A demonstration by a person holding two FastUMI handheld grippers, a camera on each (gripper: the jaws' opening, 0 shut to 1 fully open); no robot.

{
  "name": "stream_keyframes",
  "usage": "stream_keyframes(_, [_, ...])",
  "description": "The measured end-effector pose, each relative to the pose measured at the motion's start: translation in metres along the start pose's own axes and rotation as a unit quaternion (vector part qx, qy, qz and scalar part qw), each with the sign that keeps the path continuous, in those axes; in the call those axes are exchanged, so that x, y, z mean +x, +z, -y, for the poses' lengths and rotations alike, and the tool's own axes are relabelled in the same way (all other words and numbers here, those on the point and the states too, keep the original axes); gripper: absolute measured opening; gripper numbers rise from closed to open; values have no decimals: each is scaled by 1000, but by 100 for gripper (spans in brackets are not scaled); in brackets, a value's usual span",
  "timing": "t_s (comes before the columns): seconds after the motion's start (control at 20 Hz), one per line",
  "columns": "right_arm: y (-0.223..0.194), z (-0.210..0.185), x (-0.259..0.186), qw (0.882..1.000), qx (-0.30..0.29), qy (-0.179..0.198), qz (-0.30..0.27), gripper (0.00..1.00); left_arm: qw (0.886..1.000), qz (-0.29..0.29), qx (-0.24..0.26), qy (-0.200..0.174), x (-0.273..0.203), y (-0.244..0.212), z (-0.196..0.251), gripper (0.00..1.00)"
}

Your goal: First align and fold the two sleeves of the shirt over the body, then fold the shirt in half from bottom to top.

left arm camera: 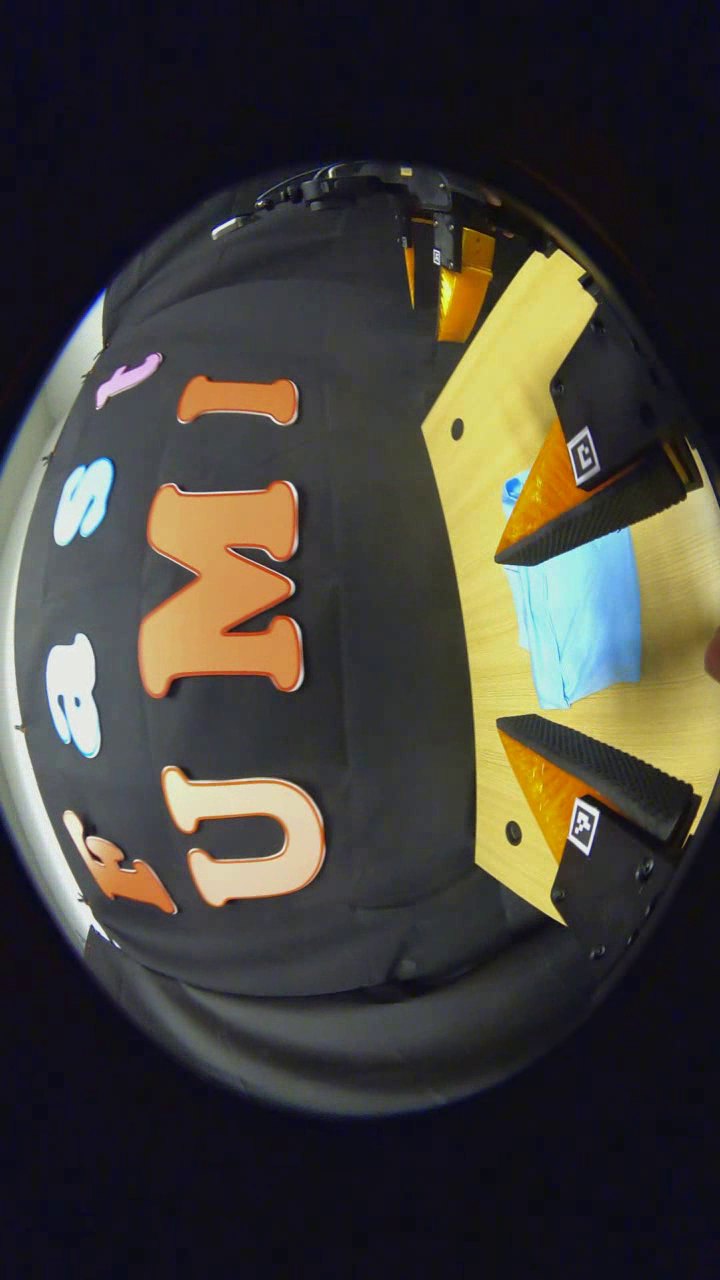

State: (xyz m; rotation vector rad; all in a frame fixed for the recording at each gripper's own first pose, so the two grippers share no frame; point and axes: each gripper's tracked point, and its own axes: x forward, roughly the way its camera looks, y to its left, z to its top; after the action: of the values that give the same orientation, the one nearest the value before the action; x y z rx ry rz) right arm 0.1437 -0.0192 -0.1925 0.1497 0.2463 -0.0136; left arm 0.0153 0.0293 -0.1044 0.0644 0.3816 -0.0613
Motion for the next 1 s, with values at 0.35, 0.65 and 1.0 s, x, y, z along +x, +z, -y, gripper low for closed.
stream_keyframes(0.35, [3, -9, -30, 999, -23, 15, 45, 93, 999, 29, -12, 14, -64, -2, 17, 98])
stream_keyframes(0.65, [-2, -1, -48, 998, -48, 9, 49, 93, 997, 71, -22, 34, -99, 6, 22, 98])
stream_keyframes(1.0, [6, 2, -55, 997, -42, 3, 68, 93, 993, 105, -35, 48, -114, 20, 38, 98])
